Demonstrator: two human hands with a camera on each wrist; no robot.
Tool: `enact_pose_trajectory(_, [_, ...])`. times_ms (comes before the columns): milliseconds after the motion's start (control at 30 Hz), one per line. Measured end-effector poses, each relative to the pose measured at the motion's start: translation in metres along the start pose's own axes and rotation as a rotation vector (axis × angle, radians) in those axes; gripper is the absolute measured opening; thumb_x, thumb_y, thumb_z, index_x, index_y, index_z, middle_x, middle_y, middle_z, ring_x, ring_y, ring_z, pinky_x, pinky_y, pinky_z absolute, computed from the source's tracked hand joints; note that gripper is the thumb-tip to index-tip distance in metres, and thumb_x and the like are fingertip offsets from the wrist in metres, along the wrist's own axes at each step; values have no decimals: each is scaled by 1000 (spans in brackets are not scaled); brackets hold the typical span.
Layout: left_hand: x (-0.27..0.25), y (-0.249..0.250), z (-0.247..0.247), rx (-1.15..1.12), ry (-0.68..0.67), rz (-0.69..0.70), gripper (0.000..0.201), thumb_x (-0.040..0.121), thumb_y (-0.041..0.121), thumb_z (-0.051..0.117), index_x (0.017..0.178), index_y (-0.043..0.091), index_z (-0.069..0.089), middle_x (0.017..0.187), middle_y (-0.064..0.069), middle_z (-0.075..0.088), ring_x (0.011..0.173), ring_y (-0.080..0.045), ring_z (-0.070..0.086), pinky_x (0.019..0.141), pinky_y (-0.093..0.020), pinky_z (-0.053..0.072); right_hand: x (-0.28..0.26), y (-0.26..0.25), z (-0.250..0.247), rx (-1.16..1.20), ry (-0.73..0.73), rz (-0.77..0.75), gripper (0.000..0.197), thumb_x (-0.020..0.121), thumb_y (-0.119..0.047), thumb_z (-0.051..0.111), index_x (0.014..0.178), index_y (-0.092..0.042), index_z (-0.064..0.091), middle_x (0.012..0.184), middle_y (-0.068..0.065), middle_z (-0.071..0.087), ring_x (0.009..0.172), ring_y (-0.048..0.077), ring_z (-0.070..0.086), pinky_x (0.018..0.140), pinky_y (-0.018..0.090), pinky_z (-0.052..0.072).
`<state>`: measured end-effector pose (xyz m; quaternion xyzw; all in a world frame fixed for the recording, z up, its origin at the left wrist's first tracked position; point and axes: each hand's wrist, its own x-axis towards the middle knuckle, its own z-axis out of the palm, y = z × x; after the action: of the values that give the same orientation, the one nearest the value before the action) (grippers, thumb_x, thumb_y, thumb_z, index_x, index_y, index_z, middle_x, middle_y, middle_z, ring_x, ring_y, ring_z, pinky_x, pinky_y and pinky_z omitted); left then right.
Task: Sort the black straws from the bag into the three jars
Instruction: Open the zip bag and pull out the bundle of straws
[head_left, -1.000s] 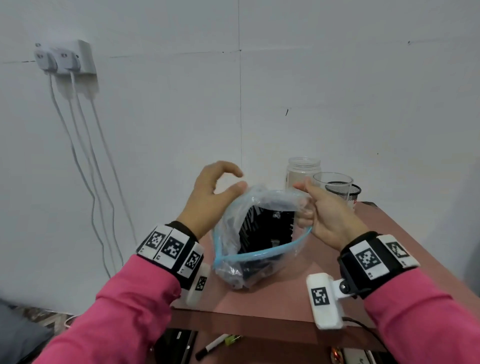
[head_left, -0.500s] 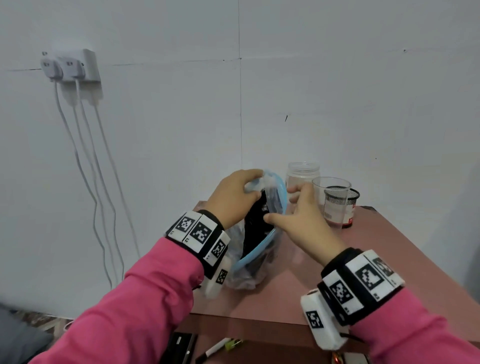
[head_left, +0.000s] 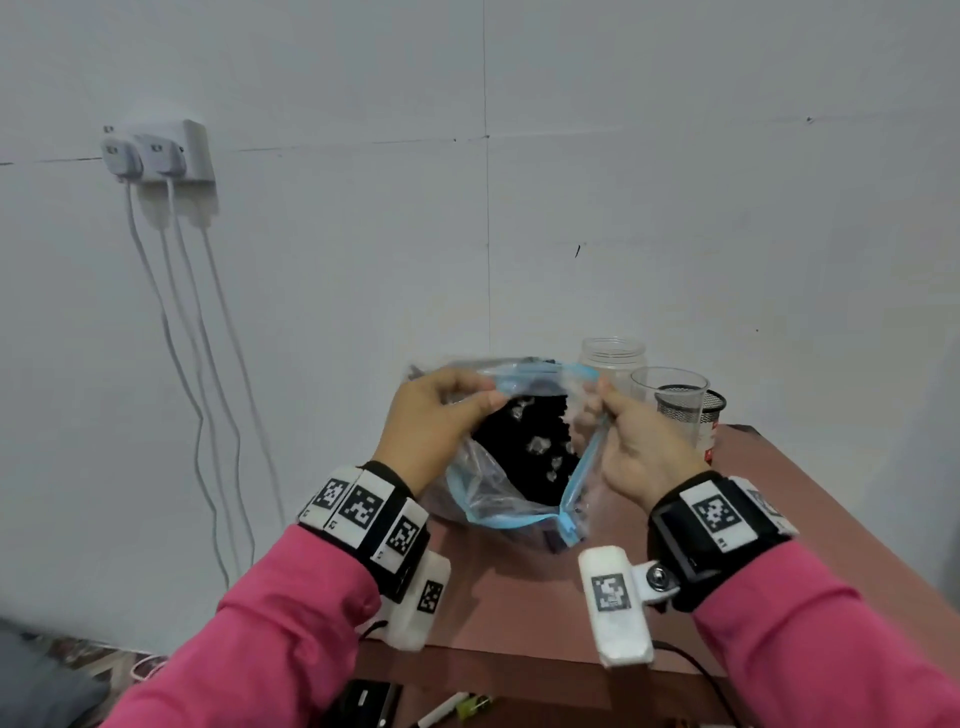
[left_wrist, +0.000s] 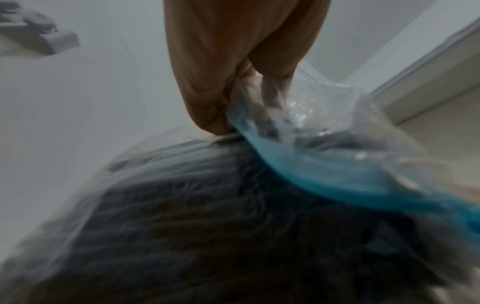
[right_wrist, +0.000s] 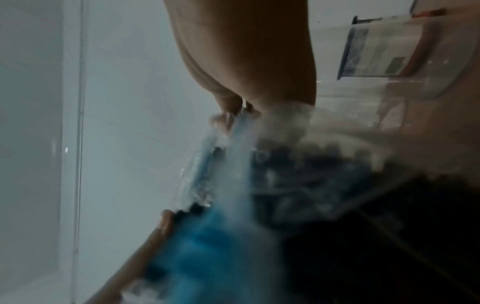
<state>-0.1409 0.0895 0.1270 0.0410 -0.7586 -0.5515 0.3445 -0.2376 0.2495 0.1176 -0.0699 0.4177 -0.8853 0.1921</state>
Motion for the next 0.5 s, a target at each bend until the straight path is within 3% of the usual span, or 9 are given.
enact_pose_trajectory(67, [-1, -3, -6, -180, 15, -119, 14, 83, 12, 72, 74, 4, 67, 70, -7, 65, 59, -15, 60, 58, -22, 50, -2, 2, 4, -59, -56, -42, 25, 99, -26, 49, 76, -17, 53, 43, -11, 36, 35, 3, 32, 36, 15, 30])
enact_pose_trajectory(133, [0, -4, -12, -230, -12, -162, 22, 86, 14, 68, 66, 8, 61, 63, -5, 60, 54, -13, 53, 54, -22, 44, -5, 5, 8, -181, -89, -119, 29, 99, -28, 50, 72, -17, 52, 42, -12, 38, 35, 2, 32, 36, 15, 28])
enact_pose_trajectory(200, [-2, -2, -18, -31, -16, -20, 17, 88, 12, 67, 72, 16, 62, 73, 4, 62, 64, -4, 55, 68, -24, 43, -6, 5, 11, -370, -117, -245, 33, 100, -33, 46, 72, -16, 51, 43, -14, 46, 40, -1, 38, 44, 14, 32])
enact_pose_trajectory(267, [-8, 5, -22, 208, -33, 233, 20, 86, 11, 68, 79, 29, 64, 106, 9, 57, 99, 5, 52, 88, -22, 37, -7, 3, 13, -538, -171, -386, 36, 102, -35, 41, 73, -16, 51, 43, -16, 44, 42, -2, 38, 49, 15, 30])
enact_pose_trajectory(333, [-15, 16, -26, 309, -172, 457, 19, 81, 16, 69, 84, 35, 69, 139, 11, 38, 135, -3, 29, 109, -19, 24, -9, 1, 15, -677, -221, -491, 36, 101, -36, 43, 72, -18, 54, 44, -14, 36, 41, 1, 32, 49, 18, 27])
enact_pose_trajectory(367, [-16, 19, -27, 367, -262, 525, 21, 79, 19, 69, 88, 38, 71, 148, 13, 29, 143, -8, 19, 115, -21, 16, -12, 0, 17, -741, -241, -535, 36, 100, -37, 44, 71, -19, 56, 45, -14, 34, 43, 3, 31, 50, 20, 27])
enact_pose_trajectory(433, [-15, 23, -23, 514, -366, 529, 25, 82, 19, 68, 94, 41, 74, 153, 12, 25, 145, -14, 18, 118, -27, 16, -19, 0, 23, -848, -277, -611, 35, 99, -36, 47, 70, -21, 59, 49, -13, 38, 48, 4, 35, 54, 23, 31])
enact_pose_trajectory(500, [-13, 23, -16, 571, -338, 390, 33, 88, 12, 64, 109, 36, 71, 147, 8, 39, 135, -11, 38, 112, -26, 29, -23, 2, 28, -896, -305, -667, 26, 98, -32, 50, 77, -22, 62, 55, -13, 45, 54, 5, 41, 59, 23, 35])
